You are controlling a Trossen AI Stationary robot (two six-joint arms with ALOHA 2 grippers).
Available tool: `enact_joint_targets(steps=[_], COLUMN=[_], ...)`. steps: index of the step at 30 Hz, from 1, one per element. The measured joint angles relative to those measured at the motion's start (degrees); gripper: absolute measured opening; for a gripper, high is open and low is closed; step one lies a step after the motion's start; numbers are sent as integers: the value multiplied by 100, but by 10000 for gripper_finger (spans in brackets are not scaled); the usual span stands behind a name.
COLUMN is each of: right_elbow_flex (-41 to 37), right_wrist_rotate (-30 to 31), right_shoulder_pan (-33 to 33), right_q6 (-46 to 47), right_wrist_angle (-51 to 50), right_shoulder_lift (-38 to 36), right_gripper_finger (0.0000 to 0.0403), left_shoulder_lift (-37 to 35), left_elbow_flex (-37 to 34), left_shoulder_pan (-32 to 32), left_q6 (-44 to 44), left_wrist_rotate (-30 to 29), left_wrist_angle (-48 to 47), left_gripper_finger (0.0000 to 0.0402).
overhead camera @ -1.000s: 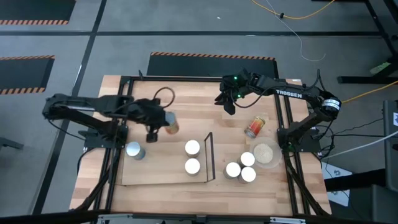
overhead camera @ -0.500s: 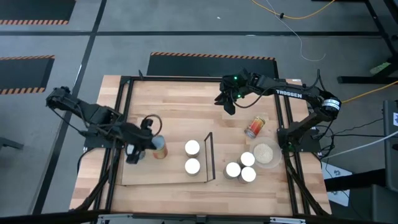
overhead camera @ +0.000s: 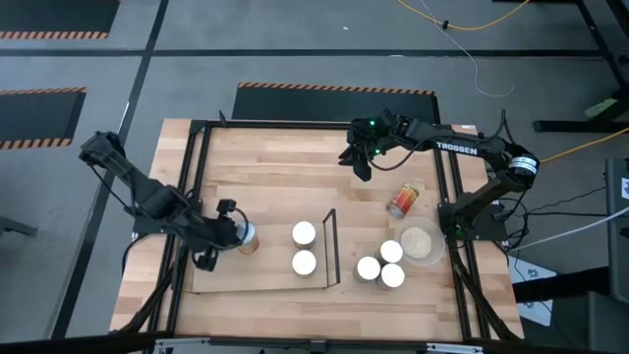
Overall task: Pick and place cans onto a shelf
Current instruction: Put the pineapple can on the shelf
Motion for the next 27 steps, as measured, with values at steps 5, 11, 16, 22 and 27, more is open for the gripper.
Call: enact_joint_targets(steps=[5,11,16,22,27], right_elbow_flex=[0,0,0,0,0], right_wrist_rotate=[0,0,0,0,0], right_shoulder_pan=[0,0,0,0,0], right_q6=[0,0,0,0,0], right_wrist_angle=[118,194,273,274,274], right_shoulder_lift=[0,0,1,0,0], right_gripper_finger=[108,108,108,108,108], left_shoulder_lift=[-1,-1,-1,-1,-1], left_elbow_flex=[-361,-599,-630,-630,-630], left_shoulder_pan=[2,2,2,2,4], left_q6=[-12,-5,-2,-10,-10], left_wrist_rotate=[-4,-5,-3,-1,-2], left_wrist_angle=[136,223,217,217,217], left_gripper_finger=[0,0,0,17,32])
